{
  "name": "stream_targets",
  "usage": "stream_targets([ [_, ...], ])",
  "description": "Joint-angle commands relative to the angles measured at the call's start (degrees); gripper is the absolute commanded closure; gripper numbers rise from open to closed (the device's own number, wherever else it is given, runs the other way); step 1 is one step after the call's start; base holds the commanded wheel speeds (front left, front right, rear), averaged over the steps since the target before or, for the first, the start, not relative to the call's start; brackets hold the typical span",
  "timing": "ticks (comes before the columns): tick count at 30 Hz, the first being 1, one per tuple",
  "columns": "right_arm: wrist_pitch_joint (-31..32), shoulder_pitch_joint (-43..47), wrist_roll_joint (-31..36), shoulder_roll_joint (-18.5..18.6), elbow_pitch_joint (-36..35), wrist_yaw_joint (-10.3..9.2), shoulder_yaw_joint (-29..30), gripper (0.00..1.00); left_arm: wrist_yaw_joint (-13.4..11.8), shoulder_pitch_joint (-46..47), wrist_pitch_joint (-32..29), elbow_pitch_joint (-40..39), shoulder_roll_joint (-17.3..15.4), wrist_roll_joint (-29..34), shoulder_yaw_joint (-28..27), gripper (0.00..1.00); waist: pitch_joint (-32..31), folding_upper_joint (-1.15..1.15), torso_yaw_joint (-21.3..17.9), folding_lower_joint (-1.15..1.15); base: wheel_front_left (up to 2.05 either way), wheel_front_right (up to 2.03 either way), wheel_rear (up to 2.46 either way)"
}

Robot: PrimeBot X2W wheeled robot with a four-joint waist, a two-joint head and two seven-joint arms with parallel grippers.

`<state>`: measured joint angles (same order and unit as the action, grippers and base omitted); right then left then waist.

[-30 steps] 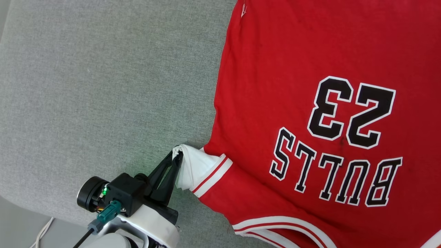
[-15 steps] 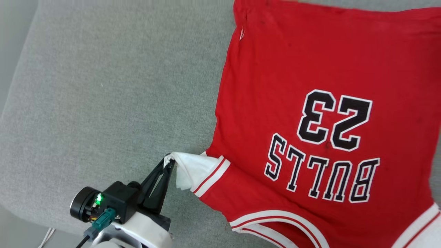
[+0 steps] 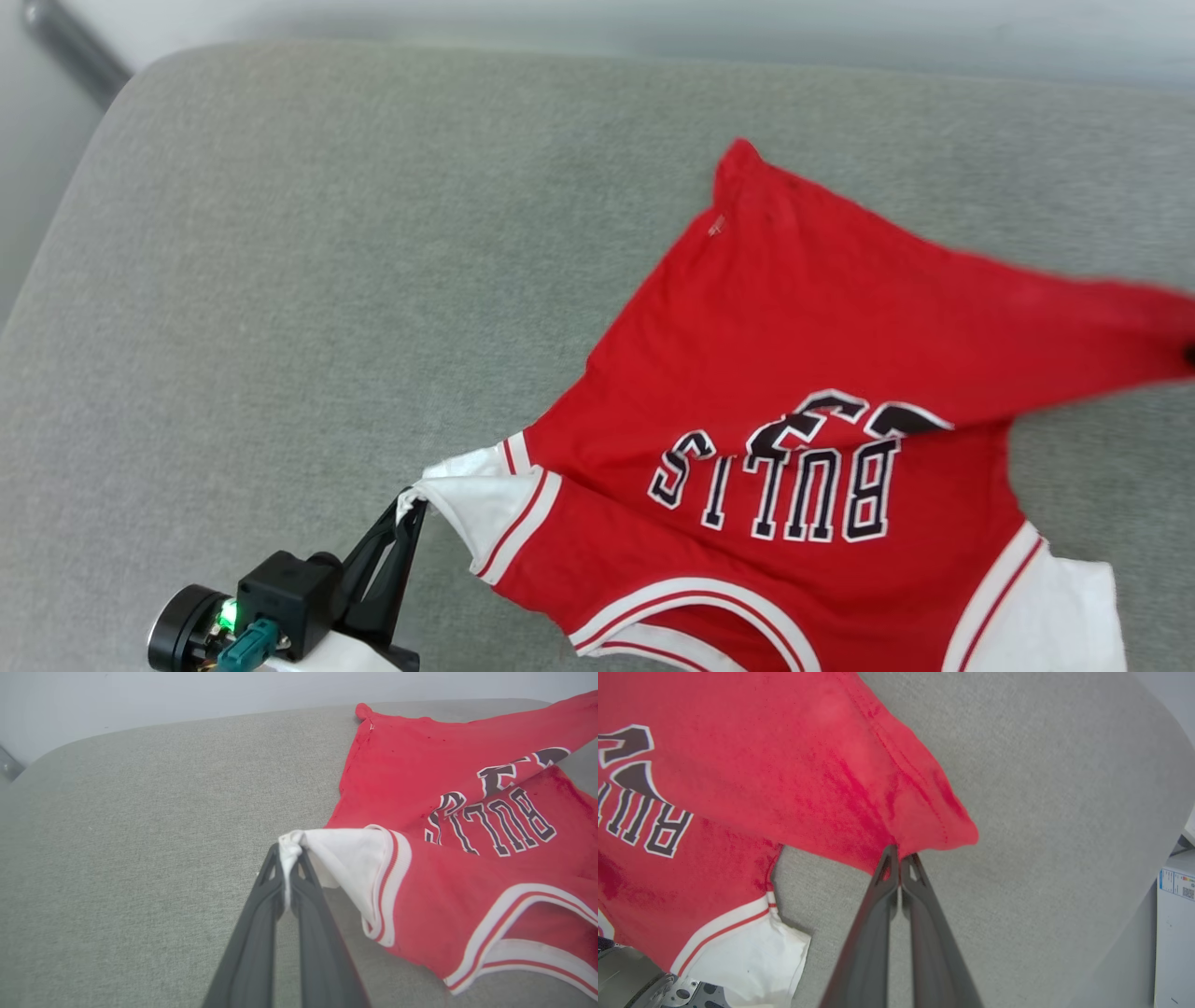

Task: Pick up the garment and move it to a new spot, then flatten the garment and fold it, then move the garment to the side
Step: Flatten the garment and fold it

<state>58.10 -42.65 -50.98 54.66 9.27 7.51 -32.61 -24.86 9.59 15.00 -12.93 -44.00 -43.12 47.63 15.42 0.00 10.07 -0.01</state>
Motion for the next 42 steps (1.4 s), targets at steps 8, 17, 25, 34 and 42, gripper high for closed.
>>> stream_targets([
  [8,-6.03,22.58,-4.18,5.65,-5.61,-0.03,4.55,1.00,-0.78,-2.38,0.26,-0.62,-1.49,-0.74,-0.64,1.00,-3.56,0.00,-3.66,0.01,0.00,0.00,0.00],
  [17,-11.34,46.42,-2.98,1.31,-4.70,-0.03,11.34,1.00,-0.24,-2.84,0.26,0.01,-1.11,-0.56,-0.36,1.00,-3.95,0.00,-3.62,0.01,0.00,0.00,0.00],
  [25,-13.10,50.96,0.54,-4.57,-5.97,-0.04,20.19,0.33,0.47,-1.57,-0.32,0.96,-0.22,-0.29,0.56,1.00,-4.02,0.00,-3.16,0.01,0.00,0.00,0.00],
  [34,-10.41,41.32,3.50,-5.90,-15.87,-0.03,30.83,0.00,0.58,-0.78,-0.48,1.03,0.61,0.17,1.02,1.00,-3.96,0.00,-2.83,0.01,0.00,0.00,0.00],
  [42,-0.30,24.66,6.73,-3.10,-20.75,-0.03,25.48,0.00,1.76,2.00,-0.89,1.28,1.89,1.21,1.67,1.00,-0.79,0.00,-0.62,0.01,0.00,0.00,0.00],
])
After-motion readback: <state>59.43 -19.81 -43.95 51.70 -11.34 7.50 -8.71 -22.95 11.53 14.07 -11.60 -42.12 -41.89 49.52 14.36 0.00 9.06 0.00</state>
